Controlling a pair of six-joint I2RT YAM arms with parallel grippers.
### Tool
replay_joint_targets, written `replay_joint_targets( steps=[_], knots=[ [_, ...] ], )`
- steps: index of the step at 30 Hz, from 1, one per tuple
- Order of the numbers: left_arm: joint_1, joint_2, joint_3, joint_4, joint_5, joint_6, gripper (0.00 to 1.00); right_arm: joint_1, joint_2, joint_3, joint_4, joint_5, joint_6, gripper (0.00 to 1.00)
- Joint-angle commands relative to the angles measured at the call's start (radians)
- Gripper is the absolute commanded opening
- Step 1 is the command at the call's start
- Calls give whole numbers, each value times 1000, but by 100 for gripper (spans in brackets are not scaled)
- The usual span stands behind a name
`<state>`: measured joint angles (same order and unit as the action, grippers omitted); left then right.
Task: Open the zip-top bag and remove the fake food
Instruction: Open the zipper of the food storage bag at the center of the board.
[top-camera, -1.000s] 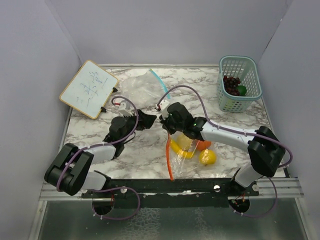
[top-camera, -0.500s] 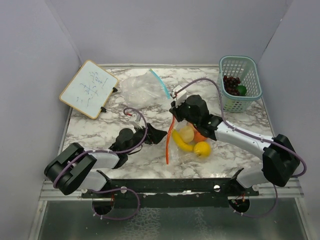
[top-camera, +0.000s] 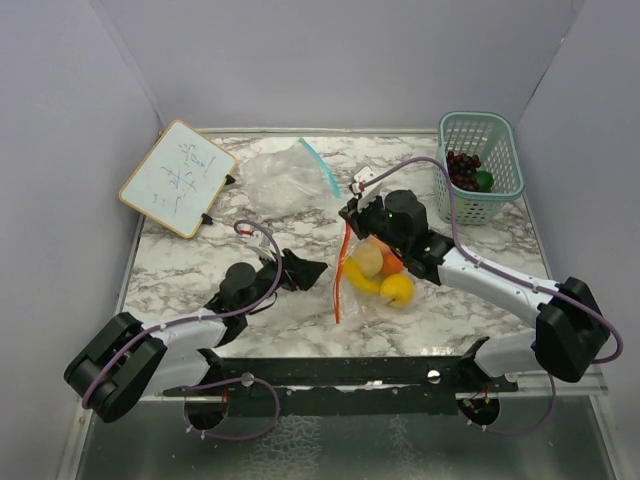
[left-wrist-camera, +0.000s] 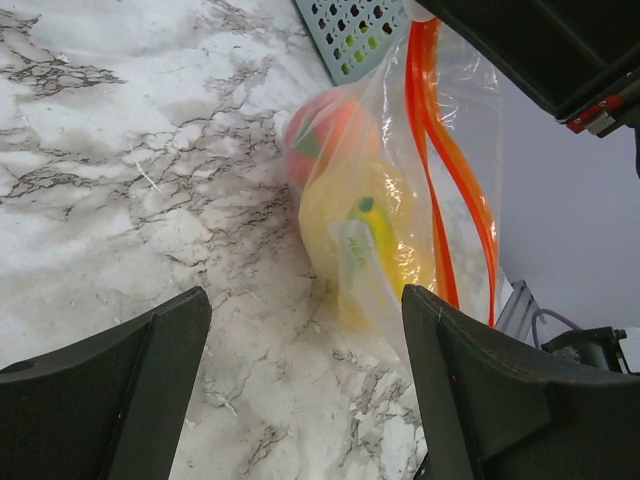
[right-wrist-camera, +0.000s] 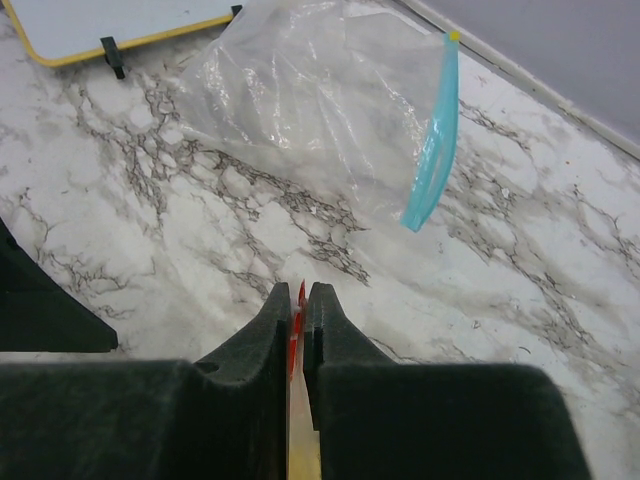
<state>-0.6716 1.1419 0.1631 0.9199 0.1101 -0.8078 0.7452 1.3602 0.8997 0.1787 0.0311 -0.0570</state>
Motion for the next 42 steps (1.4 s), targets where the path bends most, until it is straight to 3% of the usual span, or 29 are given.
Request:
replay_joint_targets(
  steps=[1,14,24,35,42],
  knots=[
    [-3,5,30,20,57,10,80,2,-37,-15,52,-27,-11,2],
    [-16,101,63,120,128,-37,80,2,-39,-29,67,-37,-6,2],
    [-28,18,100,-2,117,13,80,2,-17,-25,72,-45,-9,2],
    [-65,128,115,92,104,-1,80,2,-30,-23,54,-29,-23,2],
    [-63,19,165,-151,37,105,79,0,-55,-28,41,-12,-40,2]
  ],
)
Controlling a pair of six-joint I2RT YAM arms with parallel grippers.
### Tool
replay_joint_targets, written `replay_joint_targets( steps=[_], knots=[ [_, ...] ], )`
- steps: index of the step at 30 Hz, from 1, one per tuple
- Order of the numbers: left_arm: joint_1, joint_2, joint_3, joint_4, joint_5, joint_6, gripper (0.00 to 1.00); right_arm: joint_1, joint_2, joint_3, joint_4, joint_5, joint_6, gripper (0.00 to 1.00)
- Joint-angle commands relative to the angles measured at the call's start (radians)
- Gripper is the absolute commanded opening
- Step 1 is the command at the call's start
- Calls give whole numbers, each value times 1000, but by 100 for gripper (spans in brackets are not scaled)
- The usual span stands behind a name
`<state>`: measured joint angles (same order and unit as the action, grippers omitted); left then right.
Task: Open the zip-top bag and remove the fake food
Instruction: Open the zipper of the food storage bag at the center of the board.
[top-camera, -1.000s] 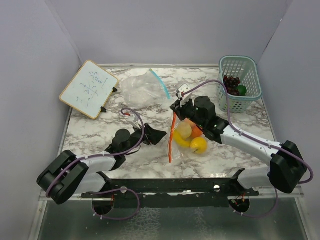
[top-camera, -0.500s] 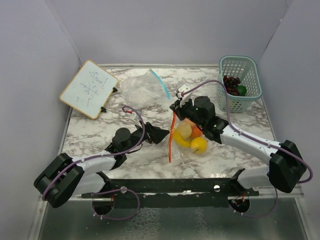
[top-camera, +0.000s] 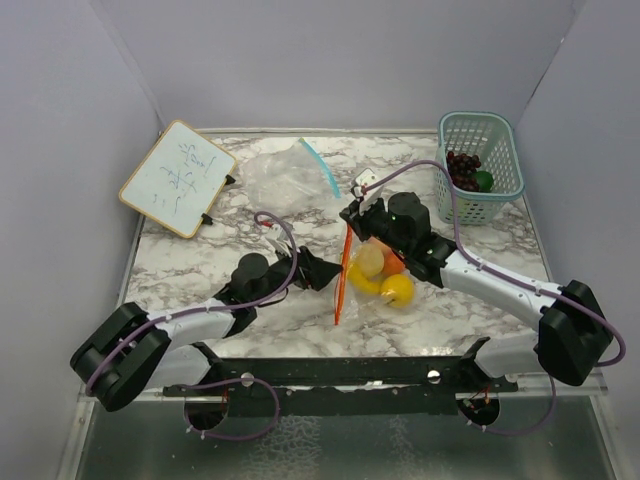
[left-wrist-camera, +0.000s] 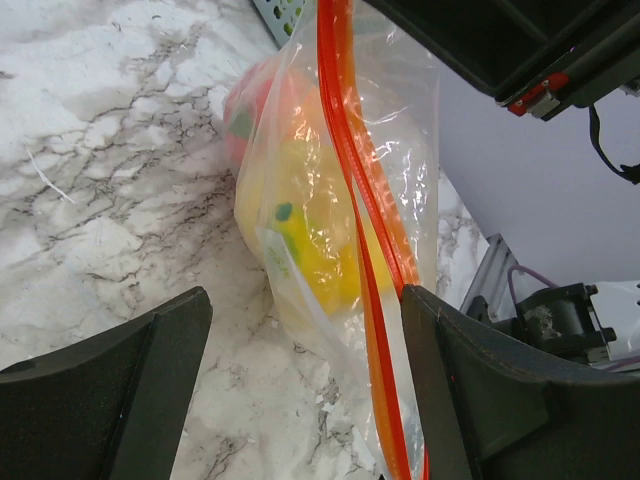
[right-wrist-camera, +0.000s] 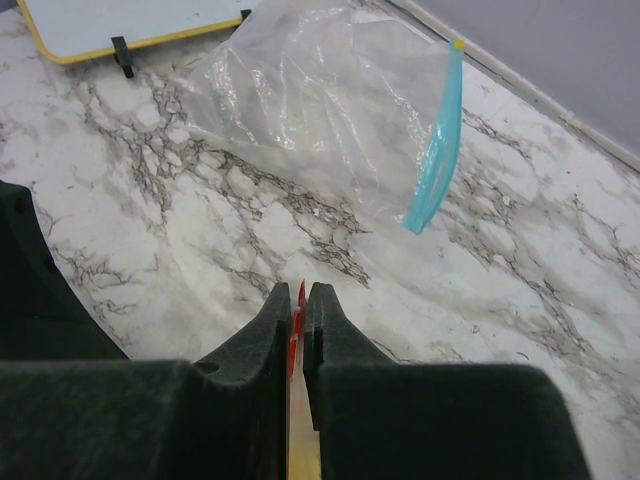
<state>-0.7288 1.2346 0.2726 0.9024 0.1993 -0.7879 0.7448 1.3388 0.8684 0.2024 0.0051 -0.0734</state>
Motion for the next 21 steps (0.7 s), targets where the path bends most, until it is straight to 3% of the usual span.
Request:
replay_joint_targets(
  steps=[1,21],
  knots=[
    [-6,-81,62,-148,-53,95,79,1,-35,2,16,13,-23,2],
    [-10,23,96,-82,4,87,80,1,-30,10,17,10,-23,2]
  ],
)
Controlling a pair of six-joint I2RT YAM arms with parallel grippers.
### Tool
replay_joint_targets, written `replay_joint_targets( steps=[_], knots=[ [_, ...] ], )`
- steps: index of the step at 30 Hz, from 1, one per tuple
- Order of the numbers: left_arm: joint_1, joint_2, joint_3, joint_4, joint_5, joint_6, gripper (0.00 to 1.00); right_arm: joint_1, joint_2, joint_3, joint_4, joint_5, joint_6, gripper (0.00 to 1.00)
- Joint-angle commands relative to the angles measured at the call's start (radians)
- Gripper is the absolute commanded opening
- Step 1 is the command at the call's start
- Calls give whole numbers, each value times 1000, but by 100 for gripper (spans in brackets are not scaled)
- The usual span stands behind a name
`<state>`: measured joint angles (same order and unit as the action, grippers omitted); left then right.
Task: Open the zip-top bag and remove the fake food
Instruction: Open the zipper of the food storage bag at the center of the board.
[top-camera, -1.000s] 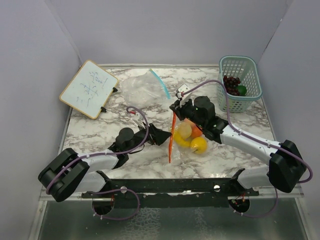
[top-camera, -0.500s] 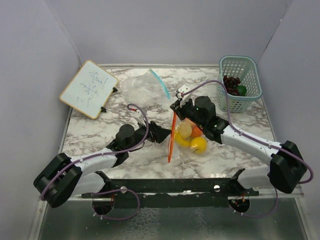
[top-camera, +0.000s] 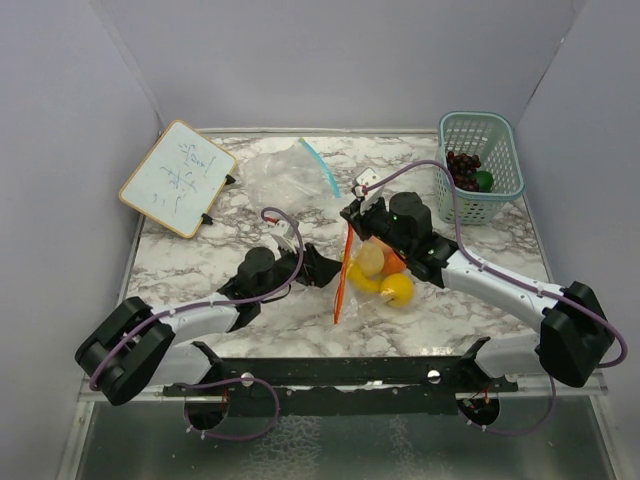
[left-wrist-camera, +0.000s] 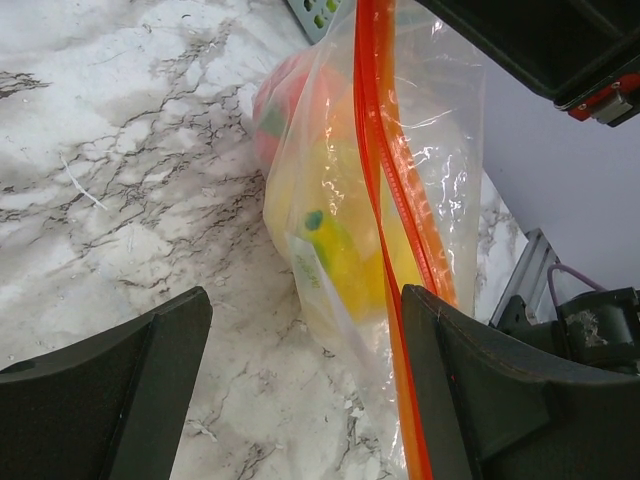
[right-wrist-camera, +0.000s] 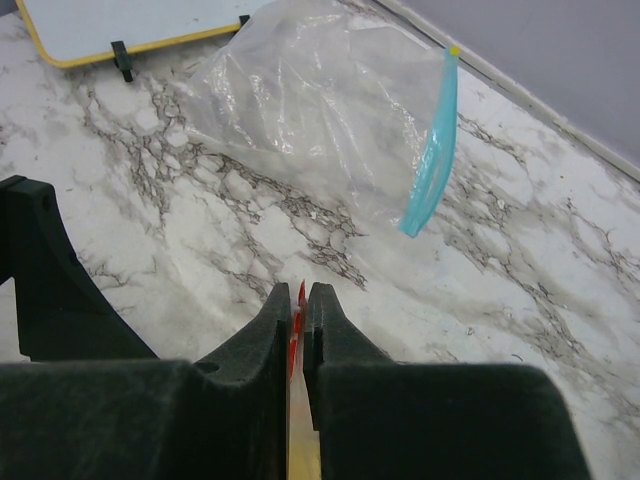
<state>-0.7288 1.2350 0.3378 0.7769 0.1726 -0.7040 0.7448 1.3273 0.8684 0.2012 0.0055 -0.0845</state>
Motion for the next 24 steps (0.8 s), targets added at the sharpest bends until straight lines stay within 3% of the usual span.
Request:
replay_joint_targets(
  steps=[1,17,24],
  knots=[
    [-13,27,32,48,41,4,80,1,-16,11,20,9,-10,2],
    [-50,80,86,29,40,12,78,-5,11,-15,37,-5,9,2],
    [-54,143,164,-6,-11,44,61,-6,-22,-41,38,-23,23,2]
  ],
)
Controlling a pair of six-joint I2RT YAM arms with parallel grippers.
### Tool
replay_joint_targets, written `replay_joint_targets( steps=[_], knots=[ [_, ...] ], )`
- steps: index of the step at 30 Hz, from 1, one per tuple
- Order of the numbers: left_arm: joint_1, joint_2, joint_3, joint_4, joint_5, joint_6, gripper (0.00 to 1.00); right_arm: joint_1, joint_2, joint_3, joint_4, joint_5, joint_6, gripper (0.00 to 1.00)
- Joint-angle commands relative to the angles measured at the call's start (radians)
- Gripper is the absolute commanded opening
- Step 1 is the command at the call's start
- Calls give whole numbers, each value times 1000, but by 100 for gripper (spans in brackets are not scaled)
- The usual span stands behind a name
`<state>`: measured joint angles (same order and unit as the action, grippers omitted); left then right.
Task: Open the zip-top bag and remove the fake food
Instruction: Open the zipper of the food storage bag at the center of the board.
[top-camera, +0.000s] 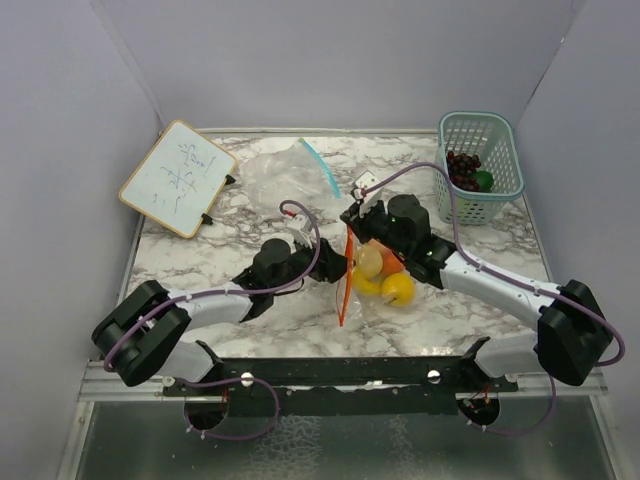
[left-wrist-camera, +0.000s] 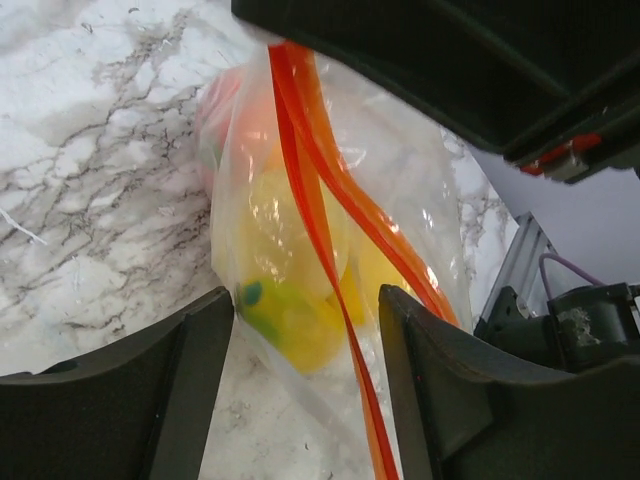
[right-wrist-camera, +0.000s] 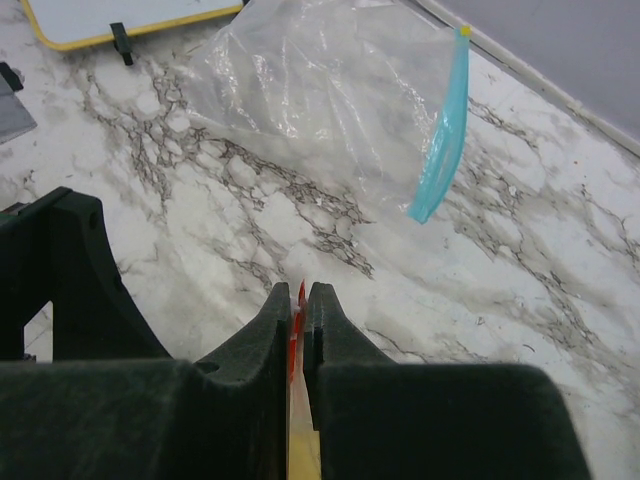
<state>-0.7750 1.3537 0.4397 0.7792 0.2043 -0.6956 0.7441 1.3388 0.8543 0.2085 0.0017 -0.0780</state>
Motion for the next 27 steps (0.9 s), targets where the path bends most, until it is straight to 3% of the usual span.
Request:
replay_joint_targets(
  steps=[1,8,13,19,23,27],
  knots=[
    [-6,30,73,-17,-45,37,57,-5,-39,-28,31,-18,14,2],
    [-6,7,106,-52,-64,57,29,-5,-58,-36,23,-1,5,2],
    [-7,23,107,-50,-42,53,0,-5,-81,-42,22,0,2,2],
    [-7,-12,124,-112,-49,99,0,-5,-85,-53,19,10,-1,2],
    [2,-108,179,-332,-145,227,0,-5,-93,-68,29,4,-3,2],
    [38,-207,192,-442,-206,276,0,-5,-59,-16,6,-84,-6,2]
  ],
)
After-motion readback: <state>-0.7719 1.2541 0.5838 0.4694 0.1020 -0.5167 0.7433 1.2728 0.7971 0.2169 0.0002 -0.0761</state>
